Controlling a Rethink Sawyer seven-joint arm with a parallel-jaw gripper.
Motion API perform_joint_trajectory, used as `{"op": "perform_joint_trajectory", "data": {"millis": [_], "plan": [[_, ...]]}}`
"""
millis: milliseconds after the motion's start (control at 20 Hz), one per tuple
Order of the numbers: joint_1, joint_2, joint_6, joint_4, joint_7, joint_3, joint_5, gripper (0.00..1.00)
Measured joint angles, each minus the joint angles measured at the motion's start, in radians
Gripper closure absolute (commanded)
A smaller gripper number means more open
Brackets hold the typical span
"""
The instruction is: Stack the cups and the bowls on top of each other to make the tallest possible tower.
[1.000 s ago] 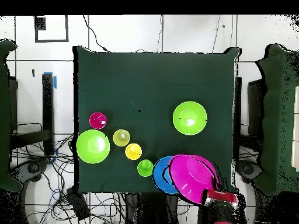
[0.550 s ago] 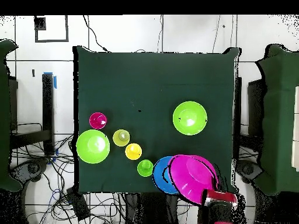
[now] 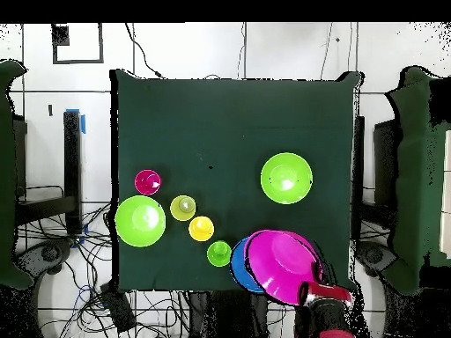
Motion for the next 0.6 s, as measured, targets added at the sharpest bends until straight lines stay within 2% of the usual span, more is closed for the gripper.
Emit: {"op": "perform_joint_trajectory", "data": {"millis": [300, 600], "plan": [[-0.019, 0.039, 0.000, 0.013, 0.000, 0.044, 0.061, 1.00], [-0.030, 0.074, 0.000, 0.017, 0.000, 0.073, 0.084, 1.00]]}}
